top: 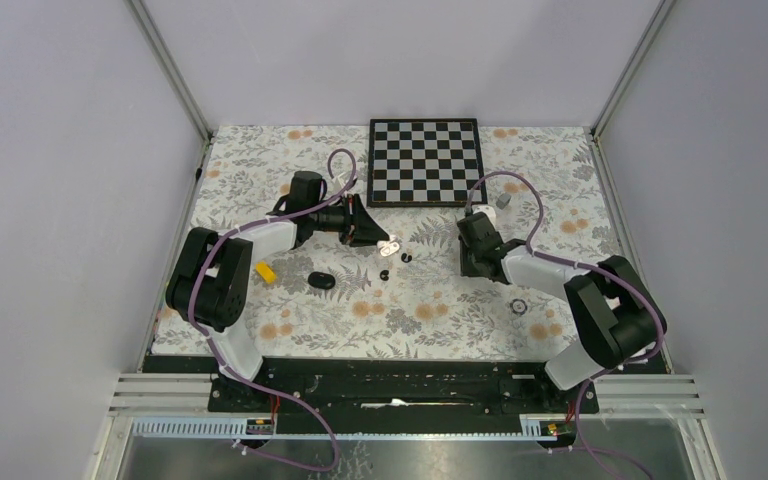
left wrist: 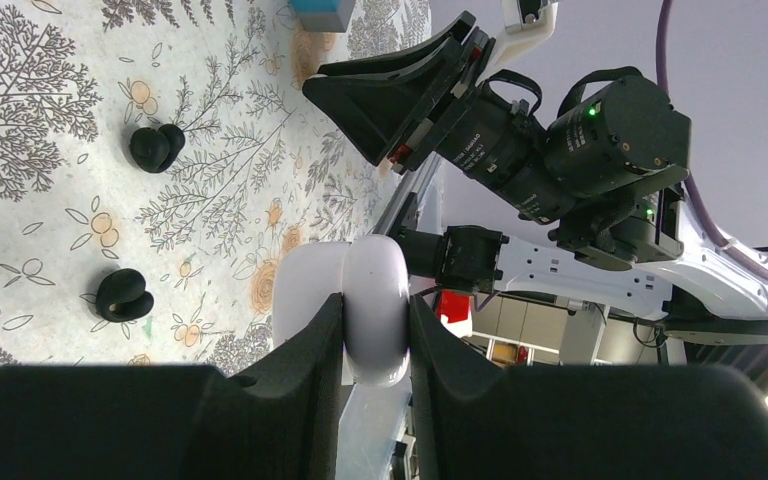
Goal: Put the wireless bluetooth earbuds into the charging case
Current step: Pick up the earbud from the center of the board.
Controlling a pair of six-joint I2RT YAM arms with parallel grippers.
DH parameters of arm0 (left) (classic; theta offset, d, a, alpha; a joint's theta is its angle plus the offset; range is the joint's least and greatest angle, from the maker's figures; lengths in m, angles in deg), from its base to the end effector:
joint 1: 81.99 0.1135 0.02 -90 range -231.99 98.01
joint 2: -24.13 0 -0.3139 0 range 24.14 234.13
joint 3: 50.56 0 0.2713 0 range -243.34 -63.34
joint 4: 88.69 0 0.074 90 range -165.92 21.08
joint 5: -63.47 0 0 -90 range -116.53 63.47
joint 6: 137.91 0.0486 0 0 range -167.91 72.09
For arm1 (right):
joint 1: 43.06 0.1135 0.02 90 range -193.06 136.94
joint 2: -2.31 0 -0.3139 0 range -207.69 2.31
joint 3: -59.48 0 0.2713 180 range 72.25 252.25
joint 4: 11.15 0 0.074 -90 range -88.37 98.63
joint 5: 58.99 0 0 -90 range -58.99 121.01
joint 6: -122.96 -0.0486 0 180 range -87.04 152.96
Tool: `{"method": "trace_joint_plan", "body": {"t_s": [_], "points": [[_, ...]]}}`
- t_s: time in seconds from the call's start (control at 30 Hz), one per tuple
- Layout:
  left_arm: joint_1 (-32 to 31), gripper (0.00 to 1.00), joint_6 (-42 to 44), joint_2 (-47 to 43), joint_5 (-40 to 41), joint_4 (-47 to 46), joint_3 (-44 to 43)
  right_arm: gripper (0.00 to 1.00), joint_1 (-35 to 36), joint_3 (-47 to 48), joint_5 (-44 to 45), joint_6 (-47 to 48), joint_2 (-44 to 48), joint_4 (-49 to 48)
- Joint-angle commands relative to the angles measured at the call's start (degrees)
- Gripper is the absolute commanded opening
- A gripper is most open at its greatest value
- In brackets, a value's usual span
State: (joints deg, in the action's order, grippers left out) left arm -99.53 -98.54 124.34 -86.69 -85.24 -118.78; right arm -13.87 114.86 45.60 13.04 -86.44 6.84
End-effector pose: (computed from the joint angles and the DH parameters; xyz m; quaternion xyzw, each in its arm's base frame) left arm 0.3551 -0.1564 0.2218 0.0012 0.8027 -0.5912 0.0788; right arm 0.2812 0.1431 0.1836 -0.0338 0.9364 0.0274 0.3483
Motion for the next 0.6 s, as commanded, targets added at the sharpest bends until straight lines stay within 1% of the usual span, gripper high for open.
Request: {"method": "trace_joint_plan", "body": {"t_s": [0.0,0.17,0.27,0.43,0.57], "points": [[0.23,0.0,2.38,-2.78,-0.15,0.49,-1.92,0.35,-0.25,2.14,1.86,0.69,-1.72,-1.07],[0.23,0.0,2.79,-2.97,-0.09,1.05,-2.04,0.35,-0.27,2.0,1.76,0.48,-2.14,-0.63],[0.23,0.0,3.11,-3.25,0.04,1.5,-2.16,0.26,-0.26,1.79,1.75,0.42,-1.12,-0.63],[0.23,0.0,3.73,-3.35,0.09,2.16,-2.46,0.24,-0.26,2.91,1.14,0.2,1.08,0.89],[0.23,0.0,4.67,-3.67,0.07,2.77,-2.57,0.23,-0.28,3.62,-1.04,-0.84,3.58,1.61]]}}
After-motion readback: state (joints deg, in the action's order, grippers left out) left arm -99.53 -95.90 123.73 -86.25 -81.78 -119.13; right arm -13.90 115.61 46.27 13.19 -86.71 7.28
